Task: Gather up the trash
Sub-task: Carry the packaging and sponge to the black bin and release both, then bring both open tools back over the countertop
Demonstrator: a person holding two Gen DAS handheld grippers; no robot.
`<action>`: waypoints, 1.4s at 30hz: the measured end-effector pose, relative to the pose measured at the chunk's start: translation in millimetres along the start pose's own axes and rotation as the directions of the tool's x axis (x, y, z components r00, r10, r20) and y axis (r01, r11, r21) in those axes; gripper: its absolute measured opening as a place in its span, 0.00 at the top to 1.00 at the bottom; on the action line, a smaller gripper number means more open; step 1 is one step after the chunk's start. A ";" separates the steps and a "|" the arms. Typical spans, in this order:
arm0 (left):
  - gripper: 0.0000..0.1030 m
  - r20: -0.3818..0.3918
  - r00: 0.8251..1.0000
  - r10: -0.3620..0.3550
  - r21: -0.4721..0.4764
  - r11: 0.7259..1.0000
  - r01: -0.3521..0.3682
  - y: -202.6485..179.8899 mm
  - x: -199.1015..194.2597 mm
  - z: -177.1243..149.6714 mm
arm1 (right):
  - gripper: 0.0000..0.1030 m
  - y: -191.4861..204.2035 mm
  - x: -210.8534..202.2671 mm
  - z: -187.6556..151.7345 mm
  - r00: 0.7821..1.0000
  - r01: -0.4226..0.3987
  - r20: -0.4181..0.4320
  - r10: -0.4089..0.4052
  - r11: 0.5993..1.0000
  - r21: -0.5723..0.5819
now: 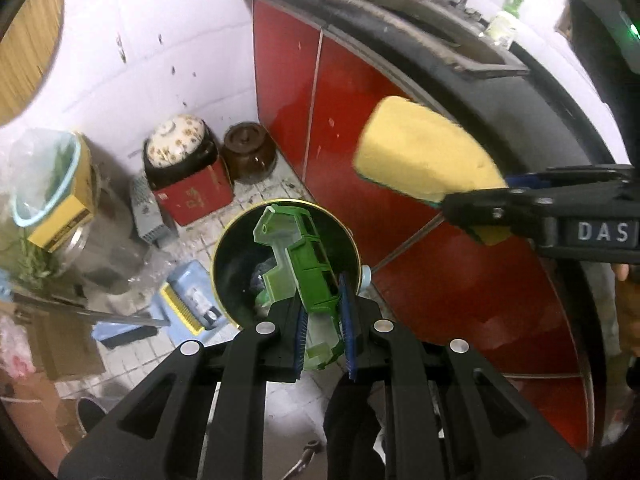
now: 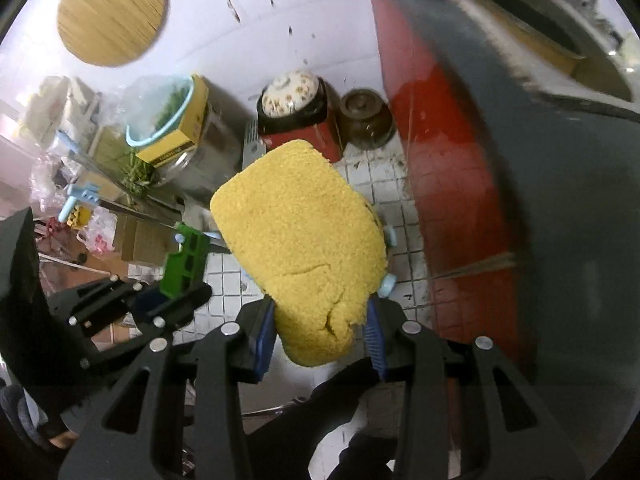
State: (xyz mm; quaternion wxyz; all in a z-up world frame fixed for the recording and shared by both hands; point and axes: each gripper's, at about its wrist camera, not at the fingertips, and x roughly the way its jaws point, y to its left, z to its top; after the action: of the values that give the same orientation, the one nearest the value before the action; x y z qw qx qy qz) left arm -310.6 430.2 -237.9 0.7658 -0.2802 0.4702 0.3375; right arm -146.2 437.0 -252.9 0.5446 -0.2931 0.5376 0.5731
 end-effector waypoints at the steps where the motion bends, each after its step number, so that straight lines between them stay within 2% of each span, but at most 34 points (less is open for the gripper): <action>1: 0.86 -0.002 1.000 0.002 0.006 1.000 -0.002 4.1 9.4 1.9 | 0.62 2.8 11.5 7.0 1.000 0.002 -0.012 -0.002 1.000 0.000; 3: 0.86 -0.004 1.000 -0.021 0.008 1.000 0.021 12.7 24.7 4.5 | 0.58 6.1 28.6 17.8 0.999 -0.005 -0.032 0.005 1.000 0.001; 5: 0.84 -0.016 0.999 -0.041 -0.010 0.999 0.041 19.0 36.9 8.3 | 0.49 9.6 43.8 29.2 0.998 -0.017 -0.053 0.017 1.000 0.006; 6: 0.69 -0.019 0.999 -0.050 -0.015 0.999 0.050 22.7 41.6 9.6 | 0.45 10.4 50.4 33.8 0.997 -0.030 -0.065 0.030 1.000 0.011; 7: 0.41 -0.021 0.998 -0.058 -0.014 0.998 0.058 25.3 45.1 10.9 | 0.40 9.5 52.8 34.8 0.997 -0.034 -0.066 0.035 0.999 0.011; 8: 0.30 -0.006 0.999 -0.037 -0.012 0.999 0.037 27.3 45.5 11.4 | 0.36 9.5 55.3 37.7 0.997 -0.033 -0.068 0.034 0.999 0.006; 9: 0.22 0.010 1.000 -0.023 -0.013 1.000 0.023 29.2 45.3 10.4 | 0.26 10.0 57.6 39.4 0.997 -0.035 -0.072 0.035 0.999 0.003; 10: 0.22 0.025 1.000 -0.013 -0.011 1.000 0.013 31.0 43.8 10.4 | 0.23 10.8 60.1 40.3 0.996 -0.037 -0.078 0.037 0.999 0.001; 18: 0.22 0.017 1.000 -0.003 -0.048 0.999 0.004 38.7 38.7 16.3 | 0.22 -0.2 43.3 35.2 0.997 -0.045 -0.061 0.045 0.999 0.008; 24: 0.22 0.039 0.999 0.015 -0.005 1.000 -0.015 16.0 15.9 26.3 | 0.21 -24.4 -20.1 15.8 0.999 -0.045 0.031 0.044 0.998 0.048; 28: 0.17 0.081 0.997 0.007 0.055 0.998 -0.011 -27.6 -13.2 39.4 | 0.19 -51.0 -88.7 -12.5 0.989 0.002 0.144 -0.014 0.996 0.085; 31: 0.16 0.100 0.994 -0.033 0.127 0.992 0.020 -76.1 -31.1 50.0 | 0.18 -82.9 -152.9 -49.0 0.965 0.075 0.238 -0.108 0.987 0.142; 34: 0.15 0.101 0.990 -0.095 0.229 0.971 0.070 -141.7 -45.3 56.8 | 0.17 -118.8 -210.9 -94.6 0.931 0.131 0.304 -0.200 0.964 0.233; 36: 0.14 0.091 0.985 -0.148 0.299 0.947 0.115 -187.9 -53.2 57.8 | 0.17 -144.3 -249.2 -134.8 0.902 0.170 0.330 -0.278 0.932 0.320; 38: 0.14 0.067 0.975 -0.212 0.372 0.912 0.173 -243.7 -61.1 53.5 | 0.17 -168.8 -283.4 -178.7 0.871 0.203 0.339 -0.354 0.890 0.407; 40: 0.14 0.036 0.961 -0.276 0.450 0.863 0.231 -302.7 -70.2 43.4 | 0.17 -189.6 -309.2 -219.4 0.843 0.234 0.334 -0.422 0.847 0.478; 42: 0.14 0.008 0.951 -0.310 0.515 0.816 0.261 -353.9 -76.8 29.8 | 0.17 -211.5 -336.1 -267.3 0.813 0.254 0.325 -0.484 0.796 0.550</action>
State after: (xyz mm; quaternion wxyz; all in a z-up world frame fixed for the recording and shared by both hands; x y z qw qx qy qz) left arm -44.0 215.3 -116.6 0.8748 -0.1200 0.4595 0.0954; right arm 64.7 46.9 -72.8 0.8127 -0.1095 0.4518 0.3512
